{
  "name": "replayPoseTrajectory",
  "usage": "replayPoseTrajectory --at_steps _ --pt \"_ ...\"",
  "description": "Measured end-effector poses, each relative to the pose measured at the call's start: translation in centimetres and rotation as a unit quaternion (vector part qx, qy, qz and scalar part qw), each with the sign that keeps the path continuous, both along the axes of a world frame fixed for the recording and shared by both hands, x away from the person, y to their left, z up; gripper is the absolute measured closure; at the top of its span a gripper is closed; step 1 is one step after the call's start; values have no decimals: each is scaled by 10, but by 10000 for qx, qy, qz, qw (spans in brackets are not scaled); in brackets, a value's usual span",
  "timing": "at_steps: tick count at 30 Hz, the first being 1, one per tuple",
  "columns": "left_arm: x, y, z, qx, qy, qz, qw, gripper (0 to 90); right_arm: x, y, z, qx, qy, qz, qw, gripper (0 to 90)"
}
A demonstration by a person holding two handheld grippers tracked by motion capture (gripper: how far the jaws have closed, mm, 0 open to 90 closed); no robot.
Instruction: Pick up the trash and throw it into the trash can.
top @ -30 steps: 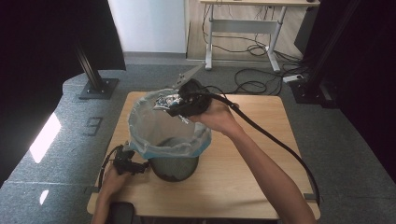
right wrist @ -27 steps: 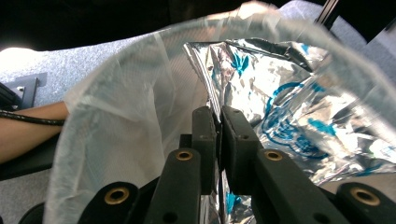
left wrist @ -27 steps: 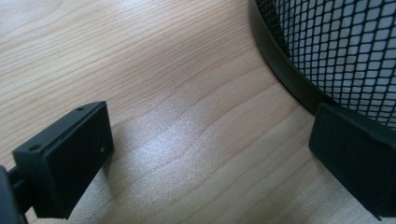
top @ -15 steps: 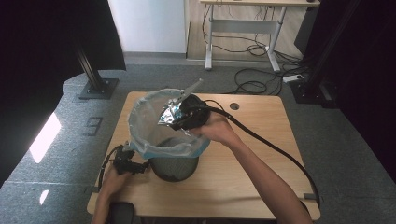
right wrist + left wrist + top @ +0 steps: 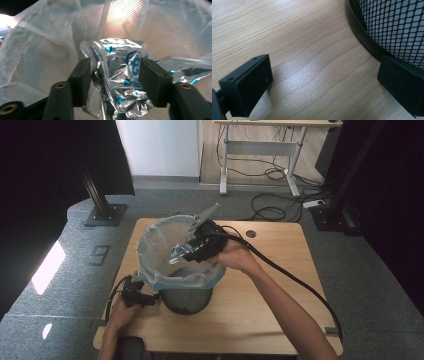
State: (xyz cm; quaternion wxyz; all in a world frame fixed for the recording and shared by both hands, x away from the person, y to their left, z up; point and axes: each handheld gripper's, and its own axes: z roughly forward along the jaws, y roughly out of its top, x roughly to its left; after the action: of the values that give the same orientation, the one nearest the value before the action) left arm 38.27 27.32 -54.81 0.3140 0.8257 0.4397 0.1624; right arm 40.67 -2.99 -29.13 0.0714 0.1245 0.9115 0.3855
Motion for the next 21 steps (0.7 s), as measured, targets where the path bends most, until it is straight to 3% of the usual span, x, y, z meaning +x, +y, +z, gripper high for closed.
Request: replayPoseTrajectory --at_steps 1,7,10,15,21 --pt "0 0 0 0 0 0 10000 0 0 0 0 0 0 0 10000 408" --pt "0 0 0 -1 1 0 10000 0 4 -2 7 25 -113 -146 9998 188" --pt "0 0 0 -1 1 0 10000 0 6 -2 7 25 -95 -208 9997 123" --pt "0 0 0 -1 0 2 10000 0 10 -6 10 46 13 -245 9997 57" --pt "0 0 0 -3 0 1 10000 0 12 -16 15 -4 -72 -391 9992 57"
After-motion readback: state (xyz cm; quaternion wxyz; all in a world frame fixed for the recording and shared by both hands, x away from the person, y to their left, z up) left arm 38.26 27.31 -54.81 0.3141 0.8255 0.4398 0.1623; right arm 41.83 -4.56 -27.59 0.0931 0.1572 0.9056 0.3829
